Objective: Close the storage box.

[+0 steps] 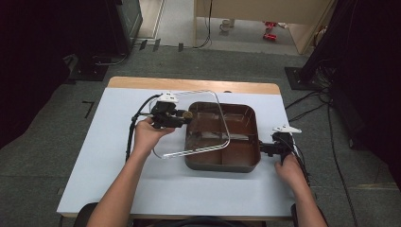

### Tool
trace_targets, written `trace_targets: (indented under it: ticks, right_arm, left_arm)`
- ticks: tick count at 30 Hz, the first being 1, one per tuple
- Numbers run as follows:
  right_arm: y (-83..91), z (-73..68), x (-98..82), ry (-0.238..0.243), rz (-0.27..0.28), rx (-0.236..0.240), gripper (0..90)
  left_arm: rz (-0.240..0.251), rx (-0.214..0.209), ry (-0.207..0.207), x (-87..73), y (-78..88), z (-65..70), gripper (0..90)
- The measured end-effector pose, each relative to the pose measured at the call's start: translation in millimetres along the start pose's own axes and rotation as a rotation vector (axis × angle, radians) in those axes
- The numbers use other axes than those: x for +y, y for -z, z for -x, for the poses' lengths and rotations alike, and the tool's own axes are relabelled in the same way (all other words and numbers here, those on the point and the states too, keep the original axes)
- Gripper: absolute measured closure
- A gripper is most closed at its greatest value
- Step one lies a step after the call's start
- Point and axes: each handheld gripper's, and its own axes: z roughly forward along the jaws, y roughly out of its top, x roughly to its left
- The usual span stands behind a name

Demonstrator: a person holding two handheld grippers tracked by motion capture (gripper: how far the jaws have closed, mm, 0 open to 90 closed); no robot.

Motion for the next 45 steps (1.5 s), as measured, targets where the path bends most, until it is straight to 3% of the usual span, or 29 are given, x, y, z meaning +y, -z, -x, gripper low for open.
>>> trace_targets:
  ticks: [9, 12, 19, 26, 32, 40, 45]
  right_arm:
    - [-0.1, 0.2, -0.1, 0.003, 0.002, 0.0, 10.8]
    - [-0.1, 0.2, -0.1, 0.004, 0.002, 0.0, 10.8]
    - [0.0, 0.1, -0.1, 0.003, 0.002, 0.0, 10.8]
    - [0.0, 0.1, -0.2, 0.004, 0.002, -0.001, 10.8]
    - [0.1, -0.1, -0.2, 0.002, 0.001, -0.001, 10.8]
    - [0.1, -0.1, -0.2, 0.003, 0.002, -0.001, 11.0]
    - [0.1, -0.1, -0.2, 0.003, 0.002, -0.001, 11.0]
  left_arm:
    - [-0.033, -0.051, -0.042, 5.5, -28.0, 18.6, 59.3]
    - [-0.048, -0.088, -0.072, 7.3, -42.7, 29.3, 59.4]
    - [-0.089, -0.105, -0.119, 11.8, -65.0, 44.8, 59.3]
    - [-0.087, -0.132, -0.127, 18.8, -82.9, 48.1, 59.3]
    - [-0.108, -0.143, -0.162, 27.1, -97.3, 53.5, 59.3]
    - [-0.093, -0.167, -0.132, 25.5, -102.2, 52.0, 59.1]
    - [-0.1, -0.158, -0.133, 25.8, -102.0, 53.0, 58.7]
